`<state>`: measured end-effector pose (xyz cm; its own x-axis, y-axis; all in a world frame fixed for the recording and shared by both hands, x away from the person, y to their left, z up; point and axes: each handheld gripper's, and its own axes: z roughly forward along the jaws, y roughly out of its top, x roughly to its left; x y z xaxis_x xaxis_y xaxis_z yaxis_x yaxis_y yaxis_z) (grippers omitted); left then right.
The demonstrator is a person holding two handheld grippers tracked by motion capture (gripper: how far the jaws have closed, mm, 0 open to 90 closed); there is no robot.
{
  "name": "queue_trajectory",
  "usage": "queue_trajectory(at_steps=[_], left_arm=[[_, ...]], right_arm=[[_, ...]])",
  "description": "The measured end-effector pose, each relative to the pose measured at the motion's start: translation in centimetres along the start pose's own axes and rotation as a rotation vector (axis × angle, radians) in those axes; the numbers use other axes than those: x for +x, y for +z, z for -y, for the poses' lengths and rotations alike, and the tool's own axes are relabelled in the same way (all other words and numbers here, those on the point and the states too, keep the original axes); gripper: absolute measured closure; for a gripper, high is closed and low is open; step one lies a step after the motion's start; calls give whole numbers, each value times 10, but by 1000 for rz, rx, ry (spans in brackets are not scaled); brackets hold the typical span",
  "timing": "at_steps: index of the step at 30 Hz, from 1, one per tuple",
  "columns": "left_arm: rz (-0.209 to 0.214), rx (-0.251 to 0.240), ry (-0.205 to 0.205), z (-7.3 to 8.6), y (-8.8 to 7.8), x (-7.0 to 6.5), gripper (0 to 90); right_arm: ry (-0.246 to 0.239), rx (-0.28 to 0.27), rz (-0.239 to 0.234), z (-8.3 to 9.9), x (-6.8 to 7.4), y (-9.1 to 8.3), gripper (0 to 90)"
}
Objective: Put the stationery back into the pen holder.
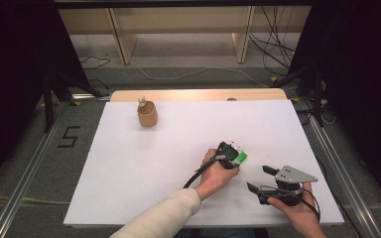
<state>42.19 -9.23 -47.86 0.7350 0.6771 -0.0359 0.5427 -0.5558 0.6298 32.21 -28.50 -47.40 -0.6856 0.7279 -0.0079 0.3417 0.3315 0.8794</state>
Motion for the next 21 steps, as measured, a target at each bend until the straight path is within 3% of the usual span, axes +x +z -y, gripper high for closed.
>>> queue_trajectory(at_steps=[14, 21], left_arm=[[20, 7, -11, -2, 0, 3, 668], [19, -21, -14, 2, -3, 7, 668]], right_arm=[[4, 3, 6, 0, 0, -1, 174], [2, 4, 6, 0, -1, -1, 174]])
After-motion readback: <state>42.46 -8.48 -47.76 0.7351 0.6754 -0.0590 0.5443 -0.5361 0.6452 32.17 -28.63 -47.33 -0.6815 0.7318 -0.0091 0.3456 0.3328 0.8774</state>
